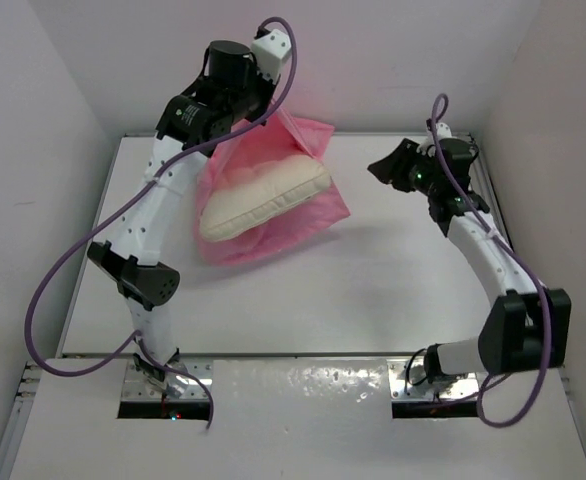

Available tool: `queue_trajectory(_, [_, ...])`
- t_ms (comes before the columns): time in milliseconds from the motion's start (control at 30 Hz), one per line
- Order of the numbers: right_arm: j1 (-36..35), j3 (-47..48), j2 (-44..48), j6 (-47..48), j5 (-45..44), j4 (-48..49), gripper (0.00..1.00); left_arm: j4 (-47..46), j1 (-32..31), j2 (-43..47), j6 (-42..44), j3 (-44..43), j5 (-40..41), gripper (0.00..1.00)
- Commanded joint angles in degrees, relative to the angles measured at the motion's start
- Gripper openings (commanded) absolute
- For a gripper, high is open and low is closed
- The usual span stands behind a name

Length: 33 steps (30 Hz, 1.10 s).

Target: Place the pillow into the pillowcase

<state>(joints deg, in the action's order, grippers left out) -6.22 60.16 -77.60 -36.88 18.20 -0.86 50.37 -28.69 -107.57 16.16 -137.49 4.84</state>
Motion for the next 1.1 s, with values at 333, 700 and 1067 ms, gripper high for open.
queue_trajectory(333, [-8.5, -9.4, -9.9, 13.7, 17.5, 16.7, 0.99, -8.4, -0.6, 5.7, 1.9, -2.9, 3.7, 0.00])
queue_trajectory(700, [-7.8, -7.3, -11.3, 16.1, 19.6, 15.3, 0.90, -7.2, -0.6, 6.1, 2.8, -1.4, 3.2, 0.00])
queue_trajectory(1067, [-4.9, -6.8, -2.0, 21.1, 16.7, 7.7, 0.58, -7.0, -0.8, 6.1, 3.2, -1.2, 3.1, 0.00])
